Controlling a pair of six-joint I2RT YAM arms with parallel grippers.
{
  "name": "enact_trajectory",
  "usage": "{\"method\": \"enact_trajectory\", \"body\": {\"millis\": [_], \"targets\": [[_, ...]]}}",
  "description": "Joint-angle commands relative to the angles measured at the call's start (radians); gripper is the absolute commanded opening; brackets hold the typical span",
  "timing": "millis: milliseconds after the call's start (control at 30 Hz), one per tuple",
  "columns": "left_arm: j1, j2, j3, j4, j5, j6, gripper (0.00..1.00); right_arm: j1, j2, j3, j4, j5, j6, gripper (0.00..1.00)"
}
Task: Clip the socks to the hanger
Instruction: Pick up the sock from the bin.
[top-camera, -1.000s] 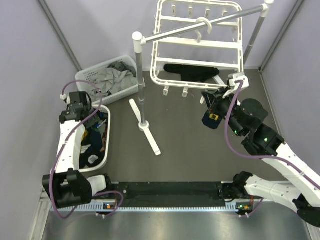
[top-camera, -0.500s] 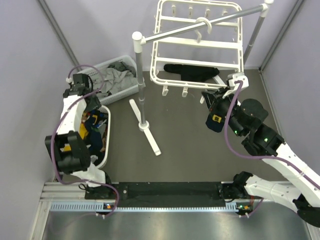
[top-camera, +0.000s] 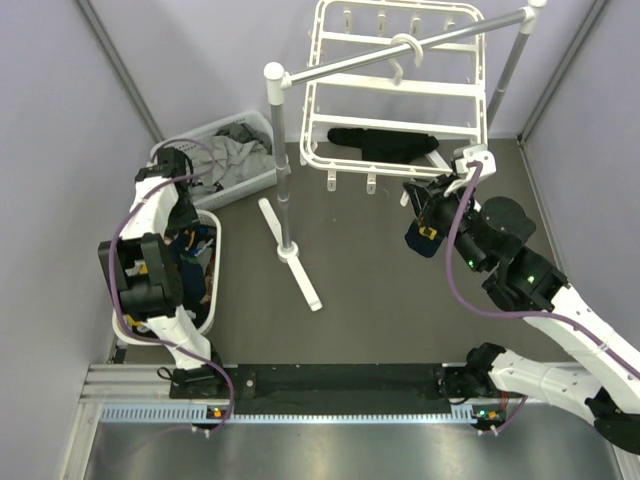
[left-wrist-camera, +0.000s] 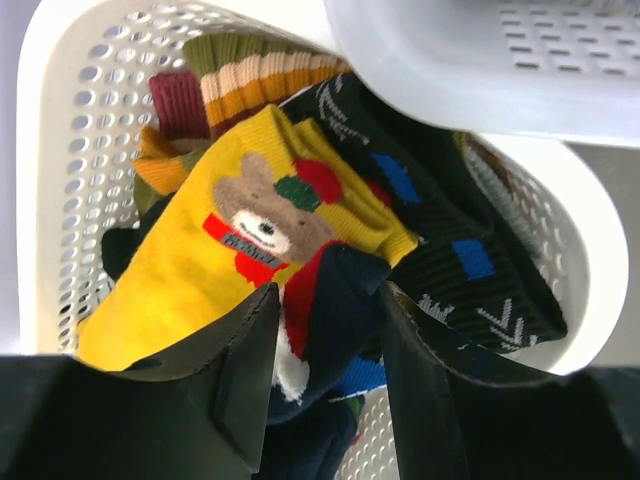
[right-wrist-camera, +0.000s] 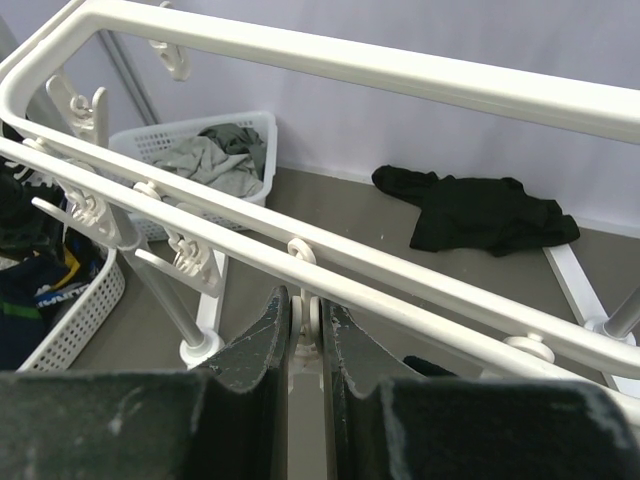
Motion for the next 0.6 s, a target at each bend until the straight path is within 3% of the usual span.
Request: {"method": "enact_trajectory", "body": {"millis": [0, 167, 200, 300, 567], "targets": [[0.002, -0.053, 0.016, -0.044, -0.034, 0.006, 0.47, -0.01, 0.012, 0.018, 0.016, 0.001, -0.013, 0.0], [0.001, -0.073, -0.005, -0.053, -0.045, 0.015, 0.29, -0.01, 0.015, 0.018, 0.019, -0.004, -0.01, 0.0], [-0.002, -0.076, 0.001, -0.064, -0.025, 0.015, 0.16, -0.012, 0.015, 0.02, 0.019, -0.006, -0.007, 0.0], [-0.021, -0.102, 0.03, -0.092, -0.008, 0.009, 0.0, -0.012, 0.015, 0.018, 0.016, -0.013, 0.001, 0.0], [-0.128, -0.352, 0.028, -0.049, 0.122, 0.057, 0.0, -0.01, 0.02, 0.038, 0.001, -0.007, 0.003, 0.0]]}}
